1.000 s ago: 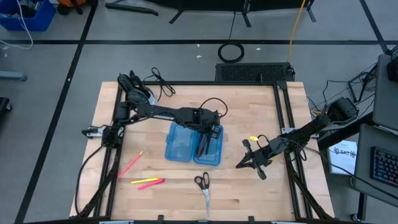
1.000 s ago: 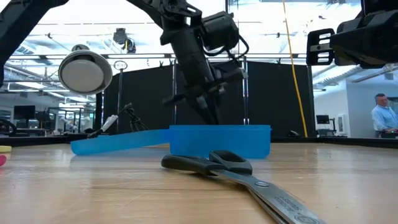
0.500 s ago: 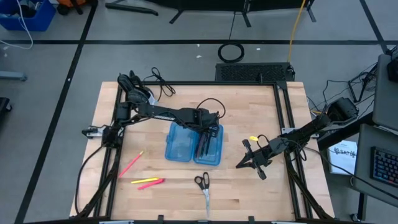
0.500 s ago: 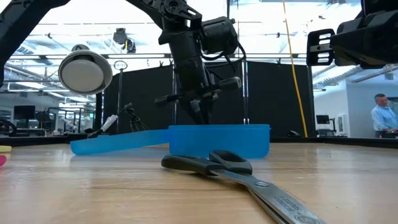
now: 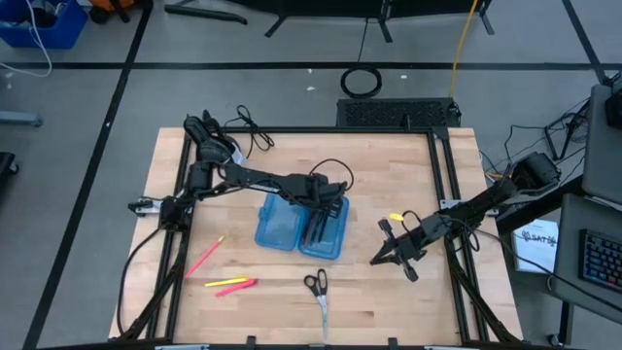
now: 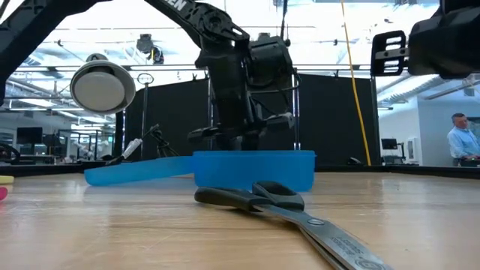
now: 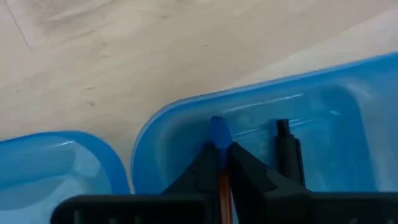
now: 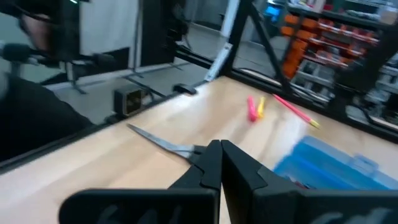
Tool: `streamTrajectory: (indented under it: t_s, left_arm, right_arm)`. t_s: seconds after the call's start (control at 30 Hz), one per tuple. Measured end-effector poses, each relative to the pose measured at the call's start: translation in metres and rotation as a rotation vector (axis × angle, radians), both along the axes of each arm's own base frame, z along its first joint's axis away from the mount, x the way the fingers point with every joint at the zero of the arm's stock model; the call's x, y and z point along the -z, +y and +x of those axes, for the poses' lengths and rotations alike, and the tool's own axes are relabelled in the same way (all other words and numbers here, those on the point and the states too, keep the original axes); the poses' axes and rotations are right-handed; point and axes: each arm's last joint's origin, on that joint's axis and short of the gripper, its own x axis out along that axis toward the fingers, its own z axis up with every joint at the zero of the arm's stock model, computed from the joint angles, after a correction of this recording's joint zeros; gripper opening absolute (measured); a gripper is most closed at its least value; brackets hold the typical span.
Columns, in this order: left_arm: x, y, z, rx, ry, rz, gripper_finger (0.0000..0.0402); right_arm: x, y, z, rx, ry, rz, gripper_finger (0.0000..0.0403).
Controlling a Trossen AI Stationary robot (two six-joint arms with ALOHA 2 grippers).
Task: Pick & place school supplies into a supply box
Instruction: Put the brown pencil into the supply box
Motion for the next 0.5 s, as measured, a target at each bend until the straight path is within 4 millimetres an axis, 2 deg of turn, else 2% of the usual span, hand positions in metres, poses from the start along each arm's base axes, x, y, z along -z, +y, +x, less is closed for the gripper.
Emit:
streamTrajectory:
  t_s: [0.23, 0.33, 0.5]
  left_arm:
    - [-0.002, -0.006, 0.000, 0.022, 0.000, 0.043, 0.0071]
    - [-0.012, -0.008, -0.002, 0.068, -0.009, 0.051, 0.0093]
    - [-0.041, -0.013, -0.007, 0.119, -0.061, 0.039, 0.0137]
  right_arm:
    - [-0.003, 0.002, -0.001, -0.054, -0.025, 0.012, 0.0000]
    - [-0.003, 0.002, -0.001, -0.054, -0.029, 0.011, 0.0000]
    - [-0.004, 0.002, 0.000, -0.054, -0.037, 0.014, 0.0000]
